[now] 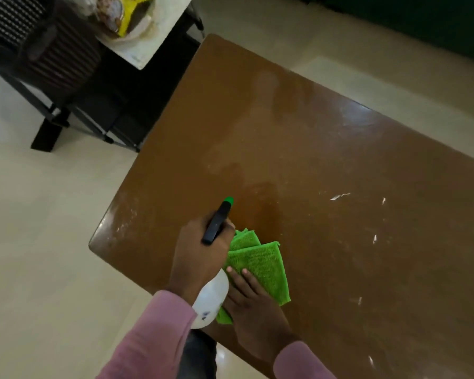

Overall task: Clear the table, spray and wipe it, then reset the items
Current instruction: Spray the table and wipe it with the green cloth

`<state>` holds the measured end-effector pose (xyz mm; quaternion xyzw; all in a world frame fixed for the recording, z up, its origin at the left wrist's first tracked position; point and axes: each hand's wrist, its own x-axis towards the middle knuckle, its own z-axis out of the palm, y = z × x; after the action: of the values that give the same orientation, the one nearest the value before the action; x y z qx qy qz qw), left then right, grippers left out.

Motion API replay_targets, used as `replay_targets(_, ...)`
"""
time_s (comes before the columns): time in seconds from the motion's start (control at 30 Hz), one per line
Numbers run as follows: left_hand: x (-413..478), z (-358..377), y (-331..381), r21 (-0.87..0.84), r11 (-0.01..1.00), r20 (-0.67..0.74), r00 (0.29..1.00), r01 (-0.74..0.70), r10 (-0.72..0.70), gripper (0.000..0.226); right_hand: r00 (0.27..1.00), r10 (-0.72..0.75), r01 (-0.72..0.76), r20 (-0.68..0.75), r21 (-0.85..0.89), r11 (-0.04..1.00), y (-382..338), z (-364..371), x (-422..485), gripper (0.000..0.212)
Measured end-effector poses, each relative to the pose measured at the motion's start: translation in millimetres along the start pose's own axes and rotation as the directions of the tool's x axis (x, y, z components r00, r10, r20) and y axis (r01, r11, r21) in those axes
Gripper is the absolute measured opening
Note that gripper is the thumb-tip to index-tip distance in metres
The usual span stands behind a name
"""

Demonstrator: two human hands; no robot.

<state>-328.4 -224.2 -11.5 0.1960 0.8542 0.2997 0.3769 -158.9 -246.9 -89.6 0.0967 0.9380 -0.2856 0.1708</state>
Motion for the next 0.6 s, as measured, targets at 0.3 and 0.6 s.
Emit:
replay_targets(0.3, 47.4, -3.6, 27.2, 0.114, 0.986, 0.165, 0.981, -0.12, 0.1, 0.039, 0.977, 0.207, -0.206, -0.042, 0.017, 0.978, -24.1, 9.4, 10.6, 0.063)
replay_targets(0.6, 79.6, -39.5, 20.0, 0.124, 0.953, 0.329, 0.918, -0.276, 0.223, 0.04, 0.764, 0.636, -0.616, -0.108, 0.174, 0.769, -71.8, 14.9, 42.6, 0.081)
